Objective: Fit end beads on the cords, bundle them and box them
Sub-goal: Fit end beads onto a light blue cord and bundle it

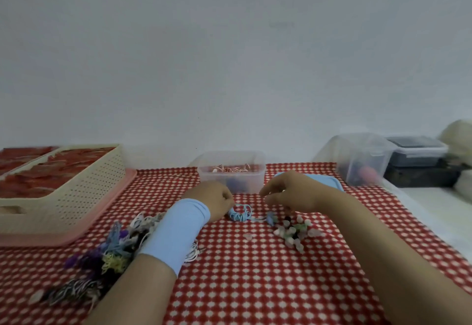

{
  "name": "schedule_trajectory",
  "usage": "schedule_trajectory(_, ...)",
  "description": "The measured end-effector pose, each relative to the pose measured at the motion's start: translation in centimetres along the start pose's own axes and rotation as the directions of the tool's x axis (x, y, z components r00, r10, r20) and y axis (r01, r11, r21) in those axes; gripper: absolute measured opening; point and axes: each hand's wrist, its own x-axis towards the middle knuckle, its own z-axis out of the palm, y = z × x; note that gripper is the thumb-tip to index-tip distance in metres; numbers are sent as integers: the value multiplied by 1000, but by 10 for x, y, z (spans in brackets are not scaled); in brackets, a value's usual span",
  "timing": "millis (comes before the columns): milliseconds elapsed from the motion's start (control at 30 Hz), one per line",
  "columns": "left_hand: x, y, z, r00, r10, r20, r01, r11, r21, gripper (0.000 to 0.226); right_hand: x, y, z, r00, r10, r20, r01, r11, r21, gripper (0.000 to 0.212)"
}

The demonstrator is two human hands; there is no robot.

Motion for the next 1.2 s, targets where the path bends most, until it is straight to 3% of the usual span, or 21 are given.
schedule_trajectory(67,-1,5,-3,994,37,-101,-37,999,1,26,-3,4,-5,1000,-7,-28,7,1000,16,15)
schedule_trajectory(167,-4,27,-2,965,145,-220,-181,971,-157,25,-8,6,-13,998,-12,-64,13,1000,2,18)
schedule_trajectory(233,-5,42,3,956,249,-154,-275,943,-187,19,-10,7,-19,999,-4,-41,1,998,-66,19)
schedule_trajectory(367,-5,53,17,929,366,48,-361,928,-92,21,-14,8,-23,989,63,130,-38,981,-188,25)
schedule_trajectory(600,-3,34,24,951,297,-79,-308,926,-218,12,-12,5,-14,970,88,226,-39,976,-215,15)
schedule_trajectory(800,-3,20,26,943,182,-280,-307,800,-516,10,-13,6,-16,984,56,171,-25,984,-178,7)
schedule_trajectory(1033,-8,16,34,948,116,-298,-295,677,-674,15,-16,4,-15,964,102,246,-37,966,-256,20)
schedule_trajectory(1200,-8,14,38,958,93,-273,-270,623,-734,20,-13,4,-10,975,85,207,-25,961,-277,19)
